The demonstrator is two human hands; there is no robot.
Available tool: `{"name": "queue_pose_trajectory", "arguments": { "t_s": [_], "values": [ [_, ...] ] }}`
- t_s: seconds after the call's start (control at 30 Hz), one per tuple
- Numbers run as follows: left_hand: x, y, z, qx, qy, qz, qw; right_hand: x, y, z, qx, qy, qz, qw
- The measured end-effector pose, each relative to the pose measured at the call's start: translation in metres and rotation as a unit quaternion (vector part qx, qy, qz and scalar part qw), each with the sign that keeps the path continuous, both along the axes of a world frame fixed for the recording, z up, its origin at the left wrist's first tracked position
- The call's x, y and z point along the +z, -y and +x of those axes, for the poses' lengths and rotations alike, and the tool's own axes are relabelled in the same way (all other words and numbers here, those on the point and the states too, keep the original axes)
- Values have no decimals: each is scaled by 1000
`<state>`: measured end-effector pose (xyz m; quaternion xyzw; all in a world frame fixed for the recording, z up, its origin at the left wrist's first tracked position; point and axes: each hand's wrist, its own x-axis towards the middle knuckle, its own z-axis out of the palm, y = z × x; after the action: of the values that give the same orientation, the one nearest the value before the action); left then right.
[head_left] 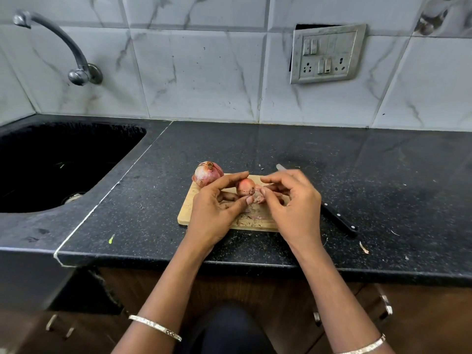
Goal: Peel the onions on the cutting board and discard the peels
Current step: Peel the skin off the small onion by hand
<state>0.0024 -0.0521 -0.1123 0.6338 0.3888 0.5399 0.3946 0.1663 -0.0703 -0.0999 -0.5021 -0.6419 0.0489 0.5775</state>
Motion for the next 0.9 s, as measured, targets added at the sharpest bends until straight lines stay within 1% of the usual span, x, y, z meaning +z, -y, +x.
{"name": "queue_pose_trajectory", "arguments": {
  "t_s": [0.07,0.17,0.23,0.33,0.47,0.6,0.8,0.9],
  "values": [
    [0,1,1,15,4,2,1000,1,1,-2,19,-11,-6,1000],
    [-1,1,0,31,5,0,1000,4,5,-4,55,17,2,998],
    [2,3,0,44,-10,13,999,5,5,-4,81,16,-2,997],
    [6,8,0,57,-31,53,996,2,2,-3,92,-7,-4,996],
    [6,8,2,64,-37,81,994,1,2,-4,122,-53,-34,991],
    [3,6,1,73,-39,73,994,-2,-1,-1,140,-77,-55,986],
    [8,10,2,86,-52,78,992,-5,-3,1,124,-71,-65,988],
    [9,12,2,97,-63,82,990,-4,-2,1,139,-81,-69,985]
  ]
}}
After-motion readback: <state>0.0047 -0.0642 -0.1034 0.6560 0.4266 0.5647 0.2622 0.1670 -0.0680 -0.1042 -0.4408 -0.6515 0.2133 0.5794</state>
